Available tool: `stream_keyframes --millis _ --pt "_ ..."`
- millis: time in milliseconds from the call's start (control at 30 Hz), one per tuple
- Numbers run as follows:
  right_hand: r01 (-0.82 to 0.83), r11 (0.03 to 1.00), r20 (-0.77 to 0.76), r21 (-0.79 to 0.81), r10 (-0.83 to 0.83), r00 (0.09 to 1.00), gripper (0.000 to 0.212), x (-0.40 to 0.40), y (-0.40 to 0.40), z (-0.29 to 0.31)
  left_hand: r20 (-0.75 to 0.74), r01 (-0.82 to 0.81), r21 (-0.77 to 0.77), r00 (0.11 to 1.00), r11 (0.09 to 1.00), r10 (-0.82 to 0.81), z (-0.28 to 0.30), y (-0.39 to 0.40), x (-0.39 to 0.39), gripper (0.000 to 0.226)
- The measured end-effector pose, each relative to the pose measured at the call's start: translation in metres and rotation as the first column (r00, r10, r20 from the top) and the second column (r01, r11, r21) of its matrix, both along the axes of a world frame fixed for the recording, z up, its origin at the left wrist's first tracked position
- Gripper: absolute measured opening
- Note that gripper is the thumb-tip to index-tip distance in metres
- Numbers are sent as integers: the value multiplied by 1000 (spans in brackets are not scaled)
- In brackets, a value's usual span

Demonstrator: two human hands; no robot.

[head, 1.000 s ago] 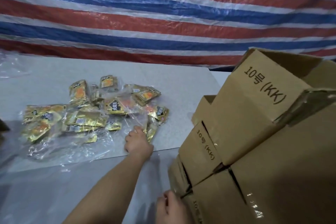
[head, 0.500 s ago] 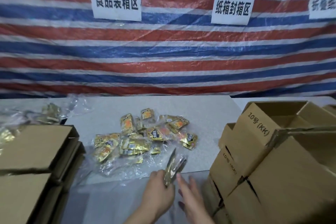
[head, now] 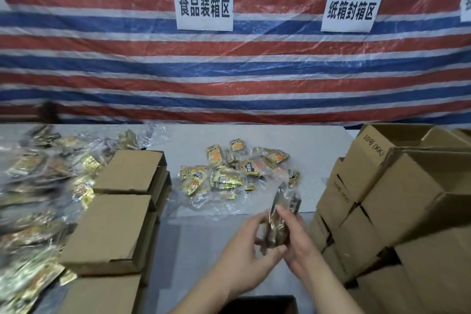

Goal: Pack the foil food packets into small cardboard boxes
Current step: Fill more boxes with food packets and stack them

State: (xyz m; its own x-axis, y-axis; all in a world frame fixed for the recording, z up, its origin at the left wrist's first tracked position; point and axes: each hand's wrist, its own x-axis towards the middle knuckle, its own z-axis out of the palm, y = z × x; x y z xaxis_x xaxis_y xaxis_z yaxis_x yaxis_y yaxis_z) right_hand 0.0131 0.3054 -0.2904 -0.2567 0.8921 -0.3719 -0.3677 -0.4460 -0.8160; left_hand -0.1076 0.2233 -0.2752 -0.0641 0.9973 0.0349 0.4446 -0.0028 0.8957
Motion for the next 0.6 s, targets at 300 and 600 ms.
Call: stream_keyframes --millis 300,600 --pt "-447 889 507 101 341 792 73 51 -29 -19 -52 -237 -336 971 911 234 -101 -70 -41 37" --pt "-939 245 866 -241 491 -94 49 30 -60 -51 199 -200 -449 928 871 315 -146 -80 -39 34"
